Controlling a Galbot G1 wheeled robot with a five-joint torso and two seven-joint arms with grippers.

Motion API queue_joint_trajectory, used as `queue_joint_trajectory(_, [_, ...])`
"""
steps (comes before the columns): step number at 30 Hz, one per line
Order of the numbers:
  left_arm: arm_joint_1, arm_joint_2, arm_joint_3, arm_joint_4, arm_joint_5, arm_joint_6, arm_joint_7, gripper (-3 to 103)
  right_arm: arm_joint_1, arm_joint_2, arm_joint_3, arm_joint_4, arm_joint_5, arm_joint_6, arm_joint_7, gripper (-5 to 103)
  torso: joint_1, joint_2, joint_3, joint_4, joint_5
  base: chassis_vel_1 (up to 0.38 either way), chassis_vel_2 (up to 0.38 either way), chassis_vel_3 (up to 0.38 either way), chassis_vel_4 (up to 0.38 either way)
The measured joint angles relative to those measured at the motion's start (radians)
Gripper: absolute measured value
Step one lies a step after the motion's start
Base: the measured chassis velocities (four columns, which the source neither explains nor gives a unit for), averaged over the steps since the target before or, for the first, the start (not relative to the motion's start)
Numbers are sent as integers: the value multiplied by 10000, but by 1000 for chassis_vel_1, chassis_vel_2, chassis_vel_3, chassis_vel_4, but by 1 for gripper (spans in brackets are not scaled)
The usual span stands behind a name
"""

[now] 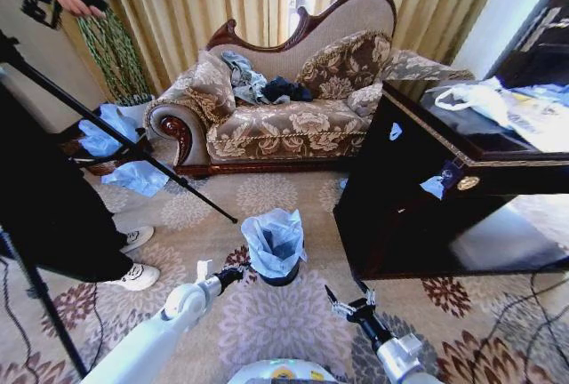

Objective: Place a garbage bag over the trash bin.

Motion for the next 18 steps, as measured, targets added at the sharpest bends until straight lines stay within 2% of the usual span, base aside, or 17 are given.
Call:
queue_joint_trajectory(10, [-407,58,57,-116,-162,345,-219,-1,64,-31,9,-22,9,-6,21,100,0,0,0,0,2,0,0,0,0])
queue_joint_trajectory(11, [-539,23,144,47,-109,379,-220,10,67,-31,9,-34,10,-6,25,100,0,0,0,-1,3,0,0,0,0])
queue_joint_trajectory(12, [-539,23,144,47,-109,379,-220,10,67,-31,9,-34,10,-6,25,100,0,0,0,-1,3,0,0,0,0])
queue_joint_trajectory(14, [-835,-58,298,427,8,373,-180,20,60,-39,19,-37,9,-6,30,100,0,0,0,-1,-1,0,0,0,0])
queue_joint_trajectory(16, [-932,-69,337,503,13,383,-171,20,45,-44,29,-37,10,-6,33,100,0,0,0,-1,-1,0,0,0,0])
queue_joint_trajectory(17, [-1005,-59,366,517,6,467,-148,31,18,-60,46,-34,11,-6,38,100,0,0,0,-2,0,0,0,0,0])
queue_joint_trajectory(18, [-1041,-32,378,515,-8,516,-118,36,15,-70,60,-38,12,-6,40,100,0,0,0,-1,1,0,0,0,0])
